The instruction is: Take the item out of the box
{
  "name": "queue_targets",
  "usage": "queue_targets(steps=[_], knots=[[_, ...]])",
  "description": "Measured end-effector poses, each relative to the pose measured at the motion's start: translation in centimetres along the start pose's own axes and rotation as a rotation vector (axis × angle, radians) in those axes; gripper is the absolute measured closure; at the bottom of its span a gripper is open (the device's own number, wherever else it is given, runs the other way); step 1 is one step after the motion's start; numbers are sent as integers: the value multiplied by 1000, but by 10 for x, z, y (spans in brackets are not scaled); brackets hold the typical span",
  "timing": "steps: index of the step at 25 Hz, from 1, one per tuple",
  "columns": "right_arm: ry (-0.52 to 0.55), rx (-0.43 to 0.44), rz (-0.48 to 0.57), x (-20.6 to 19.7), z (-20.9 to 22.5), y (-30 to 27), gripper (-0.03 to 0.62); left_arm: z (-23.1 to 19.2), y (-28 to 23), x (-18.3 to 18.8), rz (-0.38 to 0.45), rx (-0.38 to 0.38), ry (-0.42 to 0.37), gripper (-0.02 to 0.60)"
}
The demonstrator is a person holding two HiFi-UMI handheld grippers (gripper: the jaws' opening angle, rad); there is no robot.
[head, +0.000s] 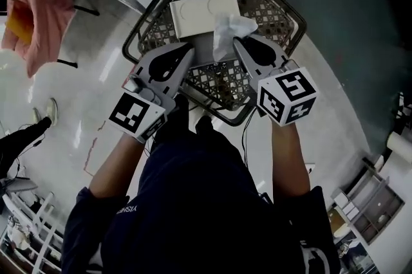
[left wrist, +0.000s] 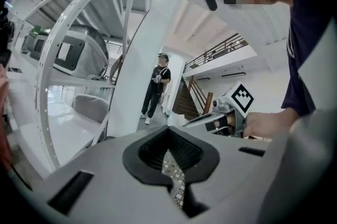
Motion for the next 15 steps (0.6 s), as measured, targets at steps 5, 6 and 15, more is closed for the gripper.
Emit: queue_targets(steps=[5, 6, 15], knots=[[47, -4, 140, 31, -22, 39, 540, 18, 7, 34, 57, -1, -68, 575], [60, -5, 164, 37, -26, 45, 539, 21, 9, 41, 68, -4, -84, 575], [141, -5, 337, 76, -59, 93, 542, 45, 21, 92, 150, -19, -178, 575]])
Point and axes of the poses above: the fingertips, and each gripper's own axes: y backward along the fingers, z to its right, x out of its top, the point moved 10 cm from there along y, backward along the fingers, and after that the axes turned 1 degree about x, right-handed, at the moved point
